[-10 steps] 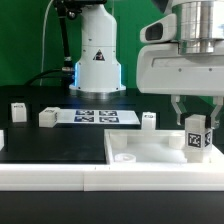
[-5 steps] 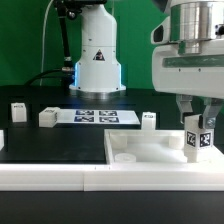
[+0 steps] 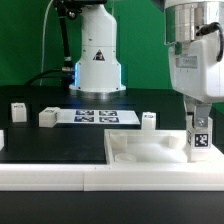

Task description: Assemble one leg

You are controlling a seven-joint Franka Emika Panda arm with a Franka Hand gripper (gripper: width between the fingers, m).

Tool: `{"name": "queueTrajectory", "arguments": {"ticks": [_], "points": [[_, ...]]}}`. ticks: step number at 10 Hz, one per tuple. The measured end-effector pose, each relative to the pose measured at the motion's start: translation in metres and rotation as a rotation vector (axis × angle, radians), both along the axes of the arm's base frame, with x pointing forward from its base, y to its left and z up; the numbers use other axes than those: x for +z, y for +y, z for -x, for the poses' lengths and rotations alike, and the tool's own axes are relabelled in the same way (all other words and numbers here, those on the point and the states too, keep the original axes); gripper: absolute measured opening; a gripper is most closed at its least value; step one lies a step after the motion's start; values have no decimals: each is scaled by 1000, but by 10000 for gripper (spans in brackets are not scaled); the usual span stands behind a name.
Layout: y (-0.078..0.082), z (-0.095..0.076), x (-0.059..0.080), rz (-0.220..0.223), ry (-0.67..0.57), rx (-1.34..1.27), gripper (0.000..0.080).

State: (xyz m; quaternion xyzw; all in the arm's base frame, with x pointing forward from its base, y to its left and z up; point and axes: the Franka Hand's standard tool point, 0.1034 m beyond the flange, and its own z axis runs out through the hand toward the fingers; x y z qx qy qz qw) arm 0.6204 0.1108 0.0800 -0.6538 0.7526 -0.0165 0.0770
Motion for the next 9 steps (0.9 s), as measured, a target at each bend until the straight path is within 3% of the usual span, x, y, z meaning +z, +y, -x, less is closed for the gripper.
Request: {"name": "queueTrajectory", "arguments": {"ticks": [3, 4, 5, 6, 7, 9], "points": [[1, 0, 0, -20, 7, -92, 294], [1, 0, -1, -18, 6, -81, 364], [1, 1, -1, -18, 7, -80, 503], [1, 1, -1, -16, 6, -71, 503], [1, 1, -1, -12, 3, -37, 616], [1, 0, -1, -8, 0, -11, 648]]}}
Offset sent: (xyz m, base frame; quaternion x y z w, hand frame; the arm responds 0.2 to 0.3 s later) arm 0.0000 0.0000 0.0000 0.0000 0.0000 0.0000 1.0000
